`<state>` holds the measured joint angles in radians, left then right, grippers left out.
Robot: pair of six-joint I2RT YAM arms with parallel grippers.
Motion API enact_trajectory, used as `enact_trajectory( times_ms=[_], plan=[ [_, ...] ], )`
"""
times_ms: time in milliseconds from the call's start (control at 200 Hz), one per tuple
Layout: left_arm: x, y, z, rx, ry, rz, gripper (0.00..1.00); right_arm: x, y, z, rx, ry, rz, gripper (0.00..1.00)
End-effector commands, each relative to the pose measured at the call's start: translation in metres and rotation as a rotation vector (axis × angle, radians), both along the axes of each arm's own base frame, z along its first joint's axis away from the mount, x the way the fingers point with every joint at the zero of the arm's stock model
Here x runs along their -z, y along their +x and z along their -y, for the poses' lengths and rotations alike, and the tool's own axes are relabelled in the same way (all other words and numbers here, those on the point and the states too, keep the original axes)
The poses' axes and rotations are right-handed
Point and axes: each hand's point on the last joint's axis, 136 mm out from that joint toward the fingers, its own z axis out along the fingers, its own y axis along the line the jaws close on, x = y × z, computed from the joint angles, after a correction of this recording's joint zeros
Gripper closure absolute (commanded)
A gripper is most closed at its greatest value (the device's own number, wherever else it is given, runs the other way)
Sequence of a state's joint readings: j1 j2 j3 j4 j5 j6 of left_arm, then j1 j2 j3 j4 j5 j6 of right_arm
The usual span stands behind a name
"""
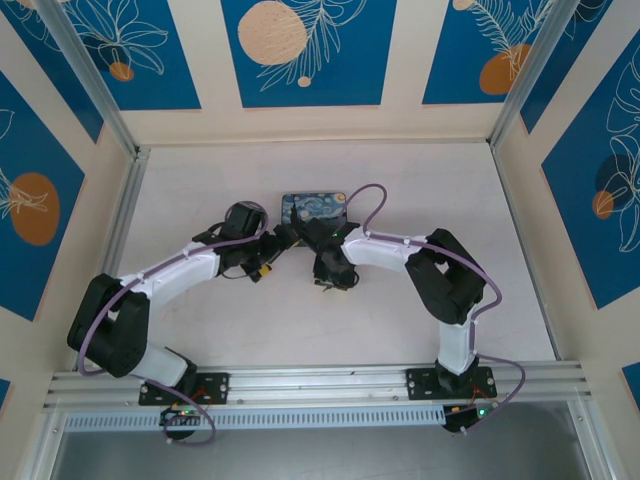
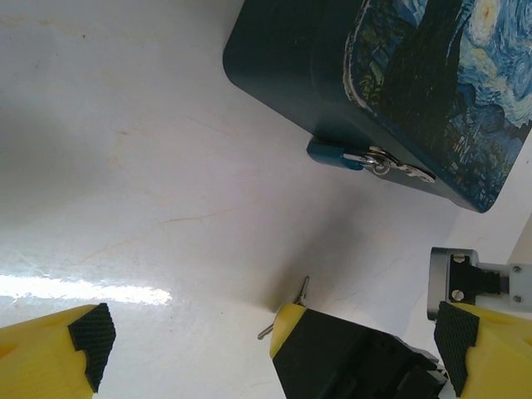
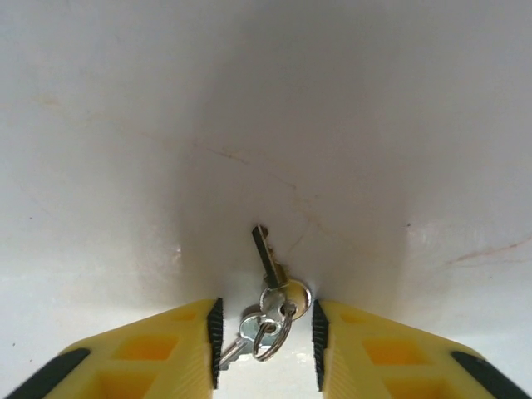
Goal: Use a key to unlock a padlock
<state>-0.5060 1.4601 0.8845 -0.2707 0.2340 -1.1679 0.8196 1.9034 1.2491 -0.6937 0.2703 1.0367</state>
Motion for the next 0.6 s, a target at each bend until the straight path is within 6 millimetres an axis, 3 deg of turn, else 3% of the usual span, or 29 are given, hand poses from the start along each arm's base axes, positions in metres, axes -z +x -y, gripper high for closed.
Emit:
enact_trajectory(
  times_ms=[0, 250, 430, 590],
  plan=[
    [-0.002, -0.002, -0.008, -0.007, 0.019, 0.01, 0.0, 0.01, -0.006, 0.005, 0.023, -0.036, -0.021, 0.69],
    [-0.002, -0.002, -0.009, -0.008, 0.027, 0.011, 0.0, 0.015, -0.014, 0.015, 0.032, -0.045, -0.024, 0.82],
    [-0.001, -0.001, -0.011, 0.006, 0.049, 0.018, 0.0, 0.015, -0.018, 0.026, 0.004, -0.04, -0.004, 1.0],
    [0.002, -0.002, -0.012, 0.03, 0.067, 0.024, 0.0, 0.01, -0.018, 0.029, -0.068, 0.009, 0.048, 1.0]
  ],
)
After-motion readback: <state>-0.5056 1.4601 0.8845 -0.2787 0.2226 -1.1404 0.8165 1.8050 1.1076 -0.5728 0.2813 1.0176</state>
